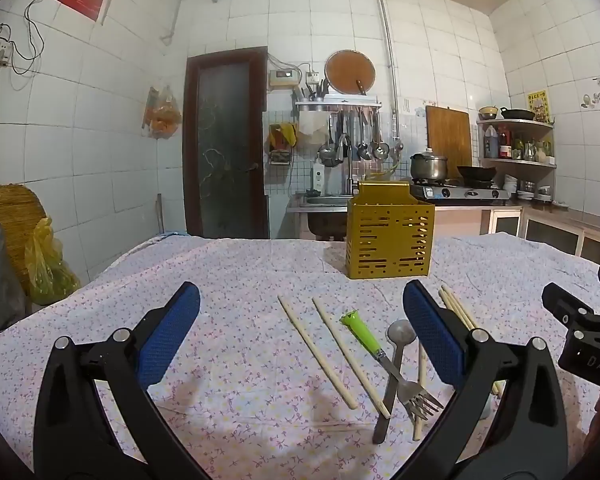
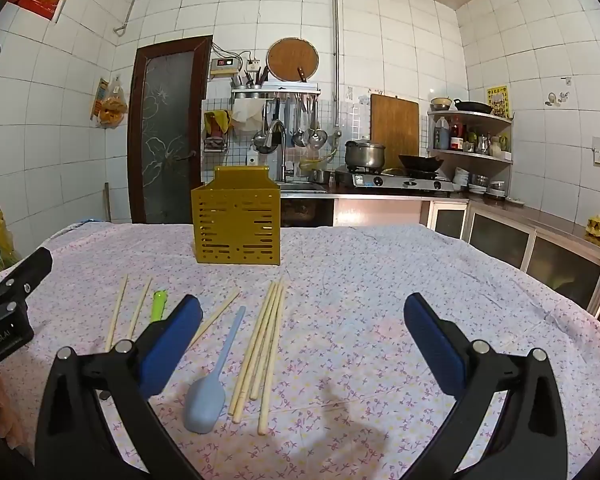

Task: Organize utensils

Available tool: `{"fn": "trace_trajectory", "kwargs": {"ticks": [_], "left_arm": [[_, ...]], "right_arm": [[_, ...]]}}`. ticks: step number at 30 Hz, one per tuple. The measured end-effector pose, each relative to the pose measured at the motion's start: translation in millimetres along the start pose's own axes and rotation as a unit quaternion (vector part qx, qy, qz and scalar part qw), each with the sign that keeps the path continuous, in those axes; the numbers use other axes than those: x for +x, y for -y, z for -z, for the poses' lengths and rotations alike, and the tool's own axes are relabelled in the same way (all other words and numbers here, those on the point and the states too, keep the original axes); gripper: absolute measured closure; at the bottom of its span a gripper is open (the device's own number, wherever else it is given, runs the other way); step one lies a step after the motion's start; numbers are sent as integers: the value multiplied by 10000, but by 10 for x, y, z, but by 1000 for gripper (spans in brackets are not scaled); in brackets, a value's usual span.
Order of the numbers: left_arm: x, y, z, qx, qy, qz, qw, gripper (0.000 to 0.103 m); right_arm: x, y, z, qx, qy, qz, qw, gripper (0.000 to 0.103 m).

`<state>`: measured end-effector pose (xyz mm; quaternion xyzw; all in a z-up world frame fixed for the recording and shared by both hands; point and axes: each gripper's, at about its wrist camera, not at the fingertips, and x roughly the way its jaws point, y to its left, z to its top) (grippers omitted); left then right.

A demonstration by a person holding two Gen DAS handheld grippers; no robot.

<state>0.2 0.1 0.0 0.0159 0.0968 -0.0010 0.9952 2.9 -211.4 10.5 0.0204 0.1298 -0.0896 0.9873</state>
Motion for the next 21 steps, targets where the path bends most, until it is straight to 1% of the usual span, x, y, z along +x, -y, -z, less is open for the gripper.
{"fn": "trace_trajectory", "kwargs": {"ticks": [1, 11, 21], "left_arm": [[-9, 2, 1, 21, 75, 0, 10000, 5], [24, -6, -27, -11, 102, 21, 9999, 5], [-65, -31, -37, -33, 190, 6, 9998, 5]], "right_arm": [[-47, 17, -1, -2, 10, 5, 10000, 4], [-71, -5, -25, -10, 53, 13, 10000, 4], [-83, 3, -10, -14, 92, 28, 10000, 4]]}}
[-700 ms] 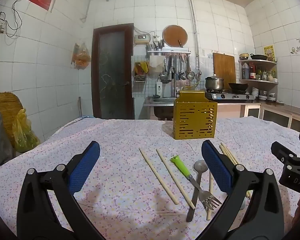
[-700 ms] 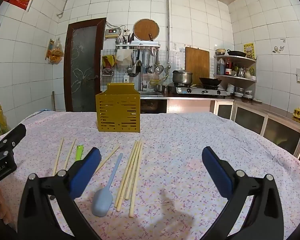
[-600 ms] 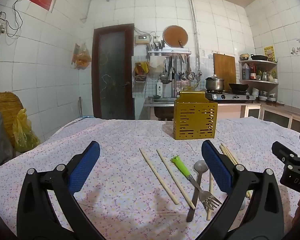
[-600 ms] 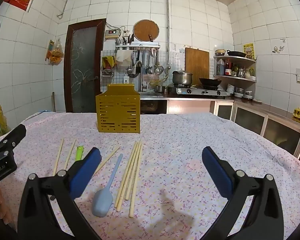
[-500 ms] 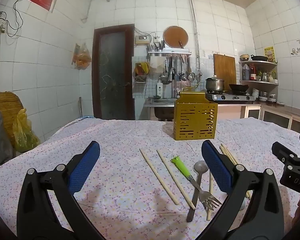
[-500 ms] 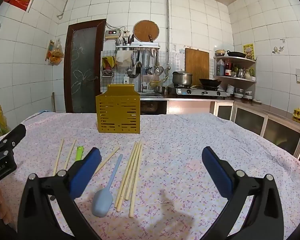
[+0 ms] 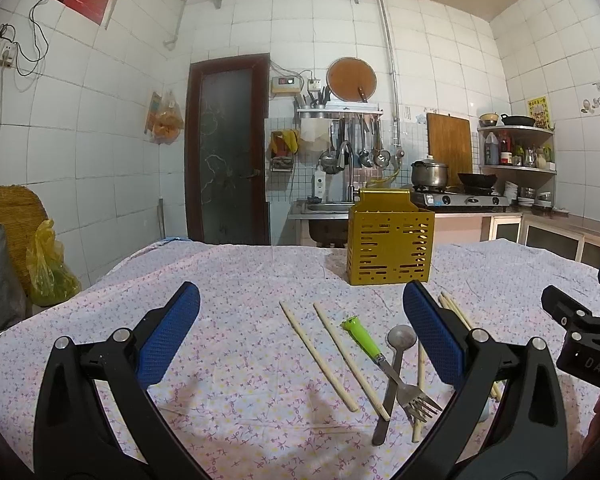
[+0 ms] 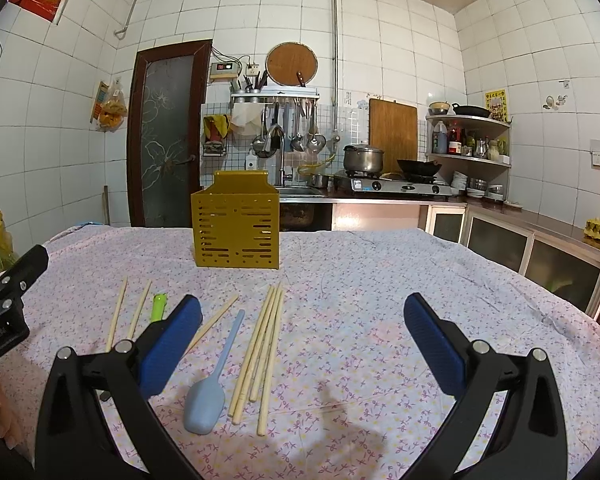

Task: Organize utensils

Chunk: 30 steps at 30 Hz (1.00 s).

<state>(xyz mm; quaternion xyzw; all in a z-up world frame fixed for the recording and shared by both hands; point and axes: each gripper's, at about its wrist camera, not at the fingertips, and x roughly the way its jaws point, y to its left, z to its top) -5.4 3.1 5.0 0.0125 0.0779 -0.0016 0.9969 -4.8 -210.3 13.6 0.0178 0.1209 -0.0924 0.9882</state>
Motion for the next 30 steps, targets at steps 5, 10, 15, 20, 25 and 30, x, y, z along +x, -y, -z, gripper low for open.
{"fn": "trace_trajectory", "kwargs": {"ticks": [5, 10, 15, 20, 25, 30], "left_arm": [[-22, 17, 17, 23, 67, -6, 10000, 5], [-64, 28, 12, 46, 111, -11, 9999, 5], [-88, 27, 0, 40, 139, -11, 9999, 5], [-88, 24, 4, 36, 135, -8, 9999, 5], [-84, 32, 10, 43, 142, -12, 9999, 5], [-87, 30, 6, 39, 144, -10, 9999, 5]], "right_arm": [[-10, 0, -6, -7, 15, 15, 10000, 4], [-12, -1, -4, -4, 21, 19, 10000, 4], [-5, 3, 9, 8, 34, 42, 10000, 4], [-4, 11, -1, 16, 29, 39, 10000, 4], [-5, 15, 3, 23, 43, 40, 10000, 4], [7, 18, -3, 30, 32, 52, 10000, 4]]}}
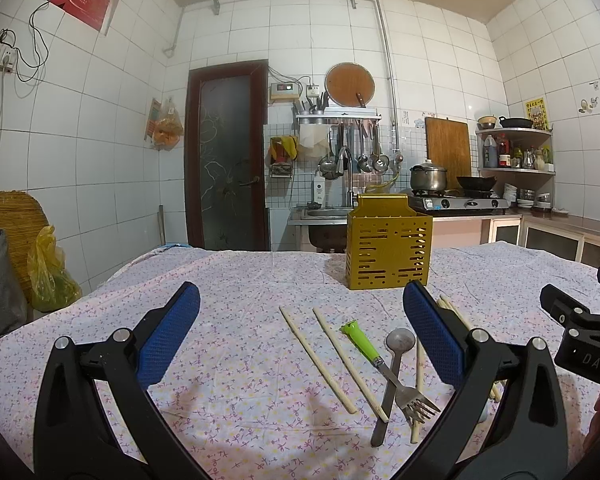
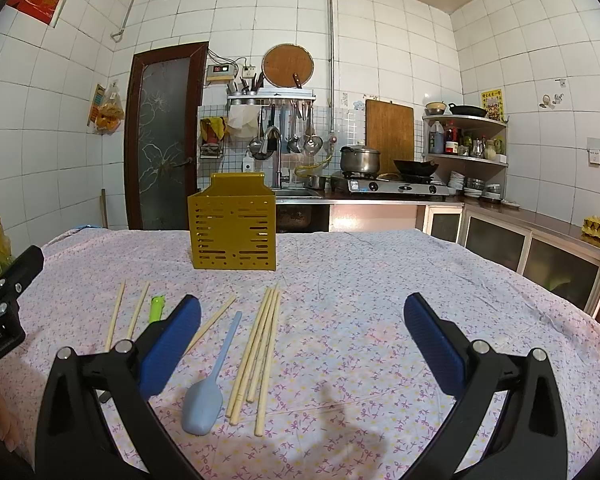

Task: Organize utensils

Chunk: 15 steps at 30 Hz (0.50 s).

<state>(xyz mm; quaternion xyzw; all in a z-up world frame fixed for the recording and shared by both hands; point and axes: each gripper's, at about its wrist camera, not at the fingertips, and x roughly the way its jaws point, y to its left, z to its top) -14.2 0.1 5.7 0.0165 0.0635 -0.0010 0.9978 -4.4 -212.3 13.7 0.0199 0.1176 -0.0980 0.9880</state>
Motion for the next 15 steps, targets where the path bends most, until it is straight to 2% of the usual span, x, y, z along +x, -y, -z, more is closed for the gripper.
{"fn": "trace_trajectory", "kwargs": {"ticks": [15], "left_arm": [[-9, 18, -1, -11, -5, 11, 10000, 5]], "right_arm": [[-2, -1, 5, -1, 3, 0, 10000, 4]]}}
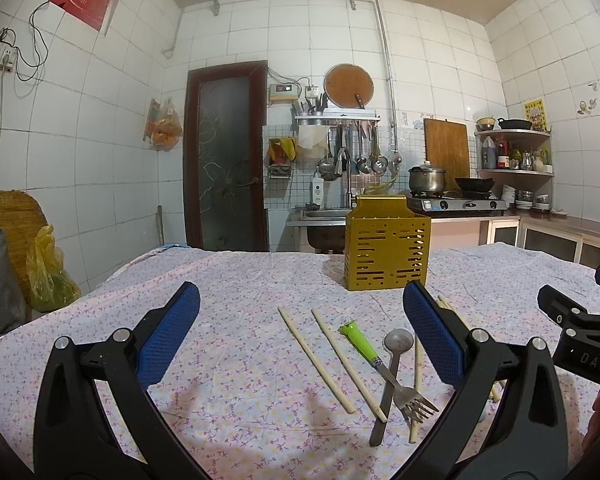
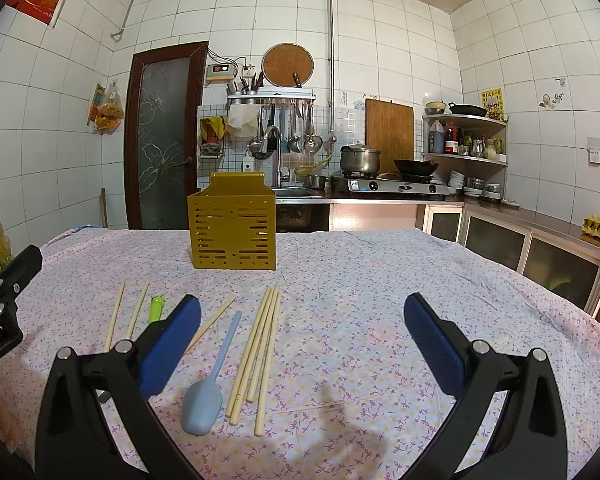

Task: Organize utensils

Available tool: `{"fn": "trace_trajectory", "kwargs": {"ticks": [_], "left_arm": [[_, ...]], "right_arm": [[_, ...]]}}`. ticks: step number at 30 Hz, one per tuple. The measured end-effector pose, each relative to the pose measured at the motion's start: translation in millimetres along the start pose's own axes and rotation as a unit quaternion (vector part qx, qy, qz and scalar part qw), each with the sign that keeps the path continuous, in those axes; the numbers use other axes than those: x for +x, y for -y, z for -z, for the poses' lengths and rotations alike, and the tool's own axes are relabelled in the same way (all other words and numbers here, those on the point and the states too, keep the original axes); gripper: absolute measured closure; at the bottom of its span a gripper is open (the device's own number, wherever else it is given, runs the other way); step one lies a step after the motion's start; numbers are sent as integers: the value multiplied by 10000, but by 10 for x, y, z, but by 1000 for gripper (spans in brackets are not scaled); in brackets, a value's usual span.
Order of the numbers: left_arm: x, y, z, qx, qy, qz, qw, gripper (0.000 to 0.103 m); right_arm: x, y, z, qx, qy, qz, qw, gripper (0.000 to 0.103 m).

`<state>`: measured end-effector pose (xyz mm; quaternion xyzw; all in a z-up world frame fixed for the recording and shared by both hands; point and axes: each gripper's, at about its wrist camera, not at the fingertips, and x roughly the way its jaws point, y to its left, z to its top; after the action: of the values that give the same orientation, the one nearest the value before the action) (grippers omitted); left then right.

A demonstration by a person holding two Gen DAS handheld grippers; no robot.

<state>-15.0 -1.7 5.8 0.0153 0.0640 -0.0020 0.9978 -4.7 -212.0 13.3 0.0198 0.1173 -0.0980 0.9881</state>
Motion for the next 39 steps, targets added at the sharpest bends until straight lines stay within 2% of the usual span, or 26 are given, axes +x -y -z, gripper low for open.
{"fn": "trace_trajectory", "kwargs": {"ticks": [39], "left_arm": [[17, -31, 39, -135, -3, 83, 9999, 5]], "right_arm": [[-9, 13, 13, 20, 29, -6, 10000, 4]]}}
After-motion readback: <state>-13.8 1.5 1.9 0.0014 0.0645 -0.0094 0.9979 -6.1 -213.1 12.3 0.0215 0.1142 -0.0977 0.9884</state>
